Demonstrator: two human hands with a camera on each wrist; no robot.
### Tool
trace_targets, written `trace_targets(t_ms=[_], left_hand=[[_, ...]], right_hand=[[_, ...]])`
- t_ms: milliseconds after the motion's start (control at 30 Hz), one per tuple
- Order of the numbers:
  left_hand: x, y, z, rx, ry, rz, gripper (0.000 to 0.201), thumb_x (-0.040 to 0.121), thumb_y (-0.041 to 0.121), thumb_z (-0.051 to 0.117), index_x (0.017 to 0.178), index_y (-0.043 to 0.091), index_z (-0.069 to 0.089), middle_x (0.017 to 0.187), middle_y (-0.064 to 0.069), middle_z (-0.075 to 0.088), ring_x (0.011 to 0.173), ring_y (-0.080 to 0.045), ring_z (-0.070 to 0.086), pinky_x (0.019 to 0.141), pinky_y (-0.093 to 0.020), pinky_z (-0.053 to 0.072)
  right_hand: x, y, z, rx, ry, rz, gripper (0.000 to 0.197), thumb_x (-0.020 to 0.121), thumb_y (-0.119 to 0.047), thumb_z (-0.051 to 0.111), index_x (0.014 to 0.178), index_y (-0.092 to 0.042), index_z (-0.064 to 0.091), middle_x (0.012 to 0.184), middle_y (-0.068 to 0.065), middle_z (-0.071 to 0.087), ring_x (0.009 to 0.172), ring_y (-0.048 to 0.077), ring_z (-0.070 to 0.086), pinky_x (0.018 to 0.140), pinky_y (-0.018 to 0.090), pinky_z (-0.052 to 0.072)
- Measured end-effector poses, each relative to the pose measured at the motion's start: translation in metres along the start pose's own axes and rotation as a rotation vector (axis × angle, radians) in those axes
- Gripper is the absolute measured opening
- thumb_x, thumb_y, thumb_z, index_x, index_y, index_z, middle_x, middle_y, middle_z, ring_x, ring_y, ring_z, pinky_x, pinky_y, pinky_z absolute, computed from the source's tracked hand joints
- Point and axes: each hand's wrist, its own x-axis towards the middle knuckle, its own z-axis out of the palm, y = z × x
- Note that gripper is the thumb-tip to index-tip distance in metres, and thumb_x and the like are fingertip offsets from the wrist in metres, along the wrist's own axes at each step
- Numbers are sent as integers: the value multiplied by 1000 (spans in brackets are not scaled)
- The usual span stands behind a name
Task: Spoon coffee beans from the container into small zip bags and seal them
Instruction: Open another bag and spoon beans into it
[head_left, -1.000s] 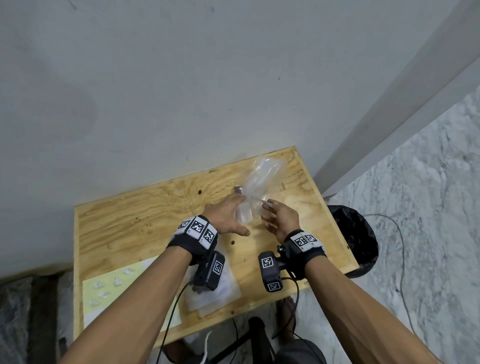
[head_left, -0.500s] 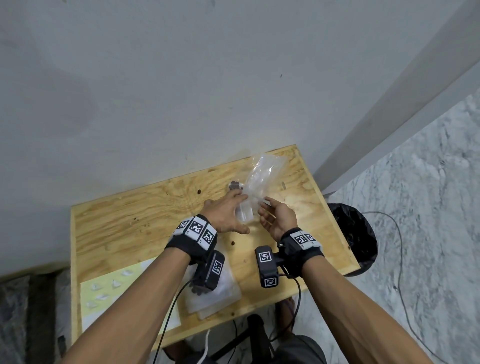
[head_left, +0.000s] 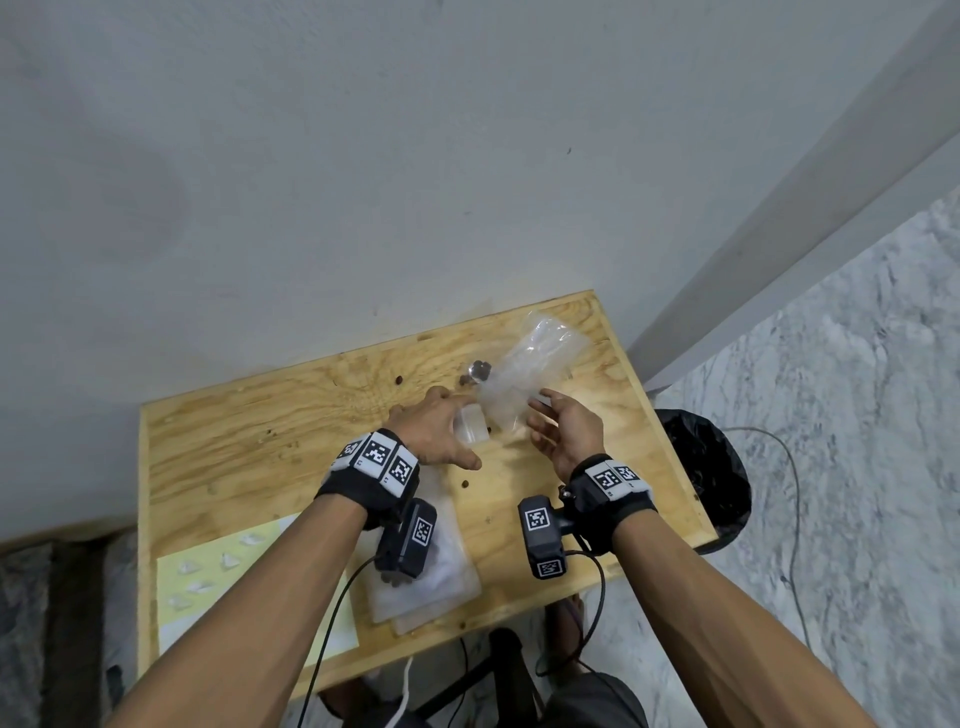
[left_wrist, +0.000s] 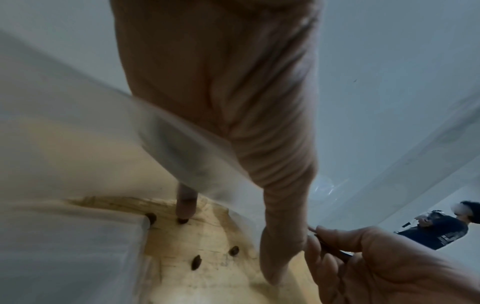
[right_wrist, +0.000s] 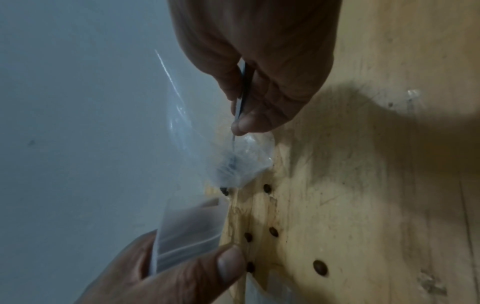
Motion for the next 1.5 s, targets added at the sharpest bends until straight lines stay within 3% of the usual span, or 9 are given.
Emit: trace_targets(t_ms=[100,267,433,567,733,1000,1333,1500], left_hand=[[1,-1,-2,0,-14,-23,100,72,52,78,153,36,22,157,-3,20,138,-30,36,113,-53,19],[9,0,-6,22,-61,-36,104,73,50,79,154,36,15,165,-3,-2,151,-27,12,117,-60,11],[20,-2,-5,72,-112,-43,105,71,53,78,154,37,15,165,0,-7,150,-28,15,115,-62,15],[26,-5,-1,92,-123,-50,117,69,55,78,155,37,0,164,2,-12,149,-29,18,112,-60,21],[30,-2,0,84,-69,-28,114,70,51,79,156,28,7,162,9,5,136,-26,41,107,-56,29],[25,-2,-7,121,10,-12,103,75,50,76,154,18,18,162,7,8,128,-25,49,107,-55,26],[18,-5,-10,87,46,67,112,75,53,74,157,22,5,164,9,-3,142,-24,35,115,-64,14],[14,-14,-1,-59,155,108,108,73,52,77,156,23,15,161,4,11,139,-24,36,115,-59,19]], right_hand=[[1,1,1,-29,4,-18,22,98,-13,46,108,-13,65,96,3,72,65,16,64,52,24,48],[1,3,2,-55,17,-54,20,98,-13,48,107,-12,65,98,6,72,59,15,61,48,23,48],[3,3,0,-81,19,-55,20,98,-13,47,106,-13,66,99,6,73,58,14,60,48,23,48],[5,4,-1,-91,14,-50,21,97,-12,48,107,-12,67,99,7,73,57,14,59,48,23,48],[4,5,0,-102,8,-42,21,97,-13,49,109,-11,67,98,6,73,58,14,59,50,24,48],[5,4,3,-95,19,-51,22,99,-17,49,110,-10,67,98,6,74,57,14,59,49,24,49],[0,-2,3,-43,-30,-1,20,100,-14,47,107,-14,65,94,3,72,62,15,60,49,22,47],[-2,-5,0,14,-39,-5,22,99,-13,46,110,-12,65,95,4,72,66,16,63,53,24,48]])
